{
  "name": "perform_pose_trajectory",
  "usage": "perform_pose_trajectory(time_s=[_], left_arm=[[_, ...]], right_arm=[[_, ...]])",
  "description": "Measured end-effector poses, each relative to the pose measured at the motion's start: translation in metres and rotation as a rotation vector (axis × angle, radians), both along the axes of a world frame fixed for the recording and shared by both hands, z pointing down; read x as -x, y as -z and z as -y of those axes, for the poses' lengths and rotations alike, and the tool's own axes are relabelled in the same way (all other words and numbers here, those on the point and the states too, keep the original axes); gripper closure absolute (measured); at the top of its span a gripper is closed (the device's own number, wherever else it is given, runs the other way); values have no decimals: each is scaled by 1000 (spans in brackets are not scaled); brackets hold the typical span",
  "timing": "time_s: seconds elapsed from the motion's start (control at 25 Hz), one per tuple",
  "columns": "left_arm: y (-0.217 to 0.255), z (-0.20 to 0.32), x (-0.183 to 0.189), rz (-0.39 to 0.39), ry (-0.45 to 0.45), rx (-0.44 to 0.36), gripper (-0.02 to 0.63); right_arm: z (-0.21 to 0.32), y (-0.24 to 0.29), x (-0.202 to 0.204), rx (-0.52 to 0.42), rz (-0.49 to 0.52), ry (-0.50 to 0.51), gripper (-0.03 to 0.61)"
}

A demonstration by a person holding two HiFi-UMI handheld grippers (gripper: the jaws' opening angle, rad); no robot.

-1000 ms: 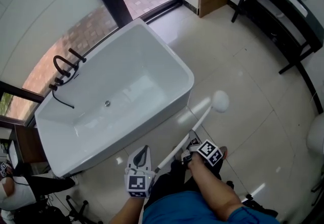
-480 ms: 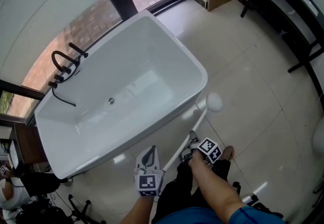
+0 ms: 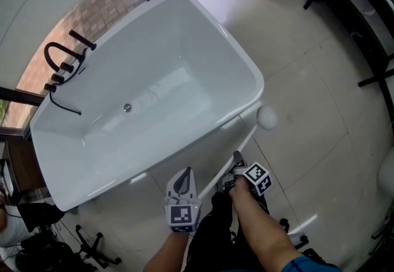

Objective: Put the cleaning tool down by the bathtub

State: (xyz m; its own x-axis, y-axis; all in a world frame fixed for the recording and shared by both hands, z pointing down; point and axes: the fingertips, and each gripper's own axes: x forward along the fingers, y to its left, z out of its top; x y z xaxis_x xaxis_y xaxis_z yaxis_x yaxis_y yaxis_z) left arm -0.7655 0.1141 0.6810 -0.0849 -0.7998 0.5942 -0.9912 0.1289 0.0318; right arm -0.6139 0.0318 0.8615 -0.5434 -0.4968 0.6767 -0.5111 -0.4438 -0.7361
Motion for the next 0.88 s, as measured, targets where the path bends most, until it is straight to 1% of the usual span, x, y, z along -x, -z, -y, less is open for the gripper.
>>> perform_pose_trajectory(time_s=[0.2, 0.36, 0.52, 0.64, 0.72, 0.8, 0.88], left_arm=[[-53, 23, -2, 9, 16, -1, 626], [-102, 39, -11, 38, -25, -12, 626], [-141, 51, -4, 83, -57, -24, 618], [-176, 59, 4, 92, -44, -30, 618], [-201, 64, 7, 66, -19, -24, 618], [-222, 66, 8, 13, -1, -1, 618], [-235, 68, 8, -18, -13, 8, 618]], right_arm=[[16, -59, -1, 28, -16, -16, 488], [29, -119, 4, 45, -37, -25, 488], [35, -187, 4, 90, -87, -55, 488], [48, -227, 10, 102, -90, -58, 486], [56, -248, 12, 106, -104, -38, 486], [57, -266, 16, 119, -120, -26, 485], [57, -285, 24, 140, -122, -30, 483]])
